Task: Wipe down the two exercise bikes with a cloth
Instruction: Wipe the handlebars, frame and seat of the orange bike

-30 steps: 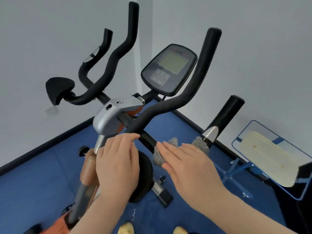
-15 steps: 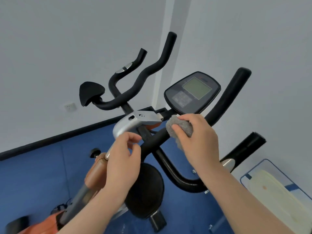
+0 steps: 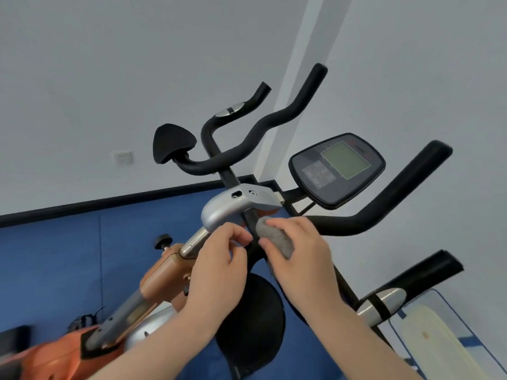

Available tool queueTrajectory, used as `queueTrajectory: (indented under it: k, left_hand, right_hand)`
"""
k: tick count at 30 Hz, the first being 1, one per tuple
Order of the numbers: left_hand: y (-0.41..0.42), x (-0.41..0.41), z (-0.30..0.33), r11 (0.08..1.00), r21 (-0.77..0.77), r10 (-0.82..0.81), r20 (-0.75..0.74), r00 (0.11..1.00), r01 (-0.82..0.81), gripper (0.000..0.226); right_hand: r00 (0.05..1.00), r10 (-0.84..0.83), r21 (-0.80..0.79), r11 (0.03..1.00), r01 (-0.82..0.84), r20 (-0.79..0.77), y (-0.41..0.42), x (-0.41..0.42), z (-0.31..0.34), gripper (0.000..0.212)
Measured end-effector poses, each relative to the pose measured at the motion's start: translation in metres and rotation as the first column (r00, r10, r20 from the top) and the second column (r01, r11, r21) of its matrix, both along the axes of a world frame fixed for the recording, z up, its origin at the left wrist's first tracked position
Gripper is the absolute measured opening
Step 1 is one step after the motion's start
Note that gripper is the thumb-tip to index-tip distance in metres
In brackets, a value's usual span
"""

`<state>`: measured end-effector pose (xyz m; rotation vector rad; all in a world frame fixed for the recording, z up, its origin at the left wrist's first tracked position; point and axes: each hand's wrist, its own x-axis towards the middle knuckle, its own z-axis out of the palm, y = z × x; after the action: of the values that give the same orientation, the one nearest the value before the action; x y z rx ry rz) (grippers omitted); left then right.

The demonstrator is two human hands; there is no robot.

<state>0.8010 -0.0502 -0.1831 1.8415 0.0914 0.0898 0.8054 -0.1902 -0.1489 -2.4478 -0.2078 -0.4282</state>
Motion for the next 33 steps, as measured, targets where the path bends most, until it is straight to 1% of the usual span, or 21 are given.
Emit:
queueTrajectory:
  k: [1,2,5,6,7,8,9,10,11,13,14,16,18,20,23,26,27,28,30,31,33]
  left_hand:
    - [0.001,0.0,0.0,1.0,0.003,-0.005,0.009,1.0,0.005,0.036]
    - [0.001,0.001,0.0,1.0,-0.007,-0.008,0.011,1.0,0.008,0.036]
    - [0.0,0.0,-0.002,0.992,-0.125,0.025,-0.017,1.0,-0.027,0.043]
    - [0.001,-0.001,-0.004,0.982,-0.175,0.062,-0.022,0.998,-0.065,0.045]
    - [0.002,-0.002,-0.006,0.971,-0.215,0.102,-0.023,0.995,-0.104,0.047]
    - [0.004,-0.004,-0.008,0.961,-0.241,0.134,-0.023,0.991,-0.136,0.048]
    - [0.005,-0.007,-0.011,0.954,-0.255,0.155,-0.027,0.988,-0.157,0.047]
    - [0.006,-0.009,-0.014,0.95,-0.264,0.167,-0.032,0.985,-0.169,0.046]
    - [0.006,-0.011,-0.016,0.944,-0.274,0.179,-0.039,0.983,-0.182,0.044]
    - [0.004,-0.015,-0.021,0.933,-0.291,0.208,-0.046,0.977,-0.212,0.038]
    - [0.003,-0.017,-0.022,0.93,-0.294,0.217,-0.049,0.975,-0.222,0.037]
    - [0.002,-0.017,-0.025,0.924,-0.309,0.22,-0.05,0.974,-0.224,0.034]
    - [0.002,-0.016,-0.025,0.927,-0.311,0.205,-0.044,0.978,-0.209,0.033]
    - [0.003,-0.016,-0.025,0.929,-0.311,0.2,-0.032,0.979,-0.2,0.034]
    - [0.002,-0.016,-0.025,0.92,-0.335,0.205,-0.031,0.978,-0.204,0.035]
    - [0.002,-0.015,-0.025,0.916,-0.337,0.22,-0.026,0.975,-0.216,0.032]
    - [0.002,-0.015,-0.025,0.921,-0.325,0.219,-0.023,0.975,-0.214,0.032]
    - [0.003,-0.015,-0.025,0.924,-0.32,0.215,-0.021,0.976,-0.21,0.031]
    - [0.003,-0.015,-0.025,0.921,-0.332,0.204,-0.031,0.978,-0.203,0.032]
    - [0.003,-0.016,-0.025,0.922,-0.331,0.2,-0.04,0.979,-0.202,0.032]
    - [0.003,-0.016,-0.024,0.933,-0.309,0.183,-0.042,0.982,-0.187,0.032]
  right_hand:
    - [0.999,0.031,0.004,1.0,-0.031,-0.034,0.0,-0.003,0.002,0.03]
    - [0.999,0.023,0.016,1.0,-0.023,-0.025,-0.005,-0.001,0.009,0.03]
    - [0.973,-0.101,0.026,0.995,0.098,0.207,-0.024,0.011,0.034,0.028]
    - [0.975,-0.106,0.012,0.994,0.106,0.196,-0.026,0.015,0.037,0.03]
    - [0.99,-0.086,-0.017,0.996,0.089,0.113,-0.024,0.016,0.035,0.033]
    - [0.998,-0.069,-0.095,0.993,0.069,0.003,-0.022,0.014,0.027,0.038]
    - [0.996,-0.065,-0.192,0.98,0.053,-0.057,-0.02,0.011,0.019,0.041]
    - [0.996,-0.066,-0.268,0.962,0.049,-0.055,-0.02,0.008,0.011,0.042]
    - [0.997,-0.071,-0.296,0.953,0.061,-0.024,-0.022,0.007,0.006,0.042]
    - [0.995,-0.097,-0.245,0.965,0.096,0.01,-0.018,0.003,0.002,0.044]
    - [0.998,-0.07,-0.216,0.974,0.069,0.001,-0.012,0.0,-0.001,0.044]
    - [0.996,0.084,-0.206,0.974,-0.091,-0.041,-0.001,-0.002,-0.005,0.042]
    - [0.967,0.224,-0.217,0.945,-0.246,-0.121,-0.001,0.004,0.001,0.041]
    - [0.955,0.24,-0.231,0.933,-0.276,-0.173,-0.009,0.018,0.014,0.037]
    - [0.978,0.176,-0.269,0.942,-0.2,-0.11,-0.004,0.021,0.019,0.032]
    - [0.914,0.33,-0.261,0.885,-0.386,-0.234,0.012,0.017,0.017,0.029]
    - [0.901,0.339,-0.266,0.873,-0.408,-0.272,0.01,0.02,0.021,0.028]
    - [0.914,0.31,-0.283,0.881,-0.38,-0.262,0.006,0.025,0.026,0.027]
    - [0.97,0.19,-0.303,0.925,-0.229,-0.153,-0.002,0.031,0.028,0.027]
    - [0.98,0.157,-0.26,0.948,-0.184,-0.124,-0.003,0.028,0.026,0.028]
    - [0.964,0.212,-0.157,0.959,-0.237,-0.158,0.0,0.015,0.018,0.029]
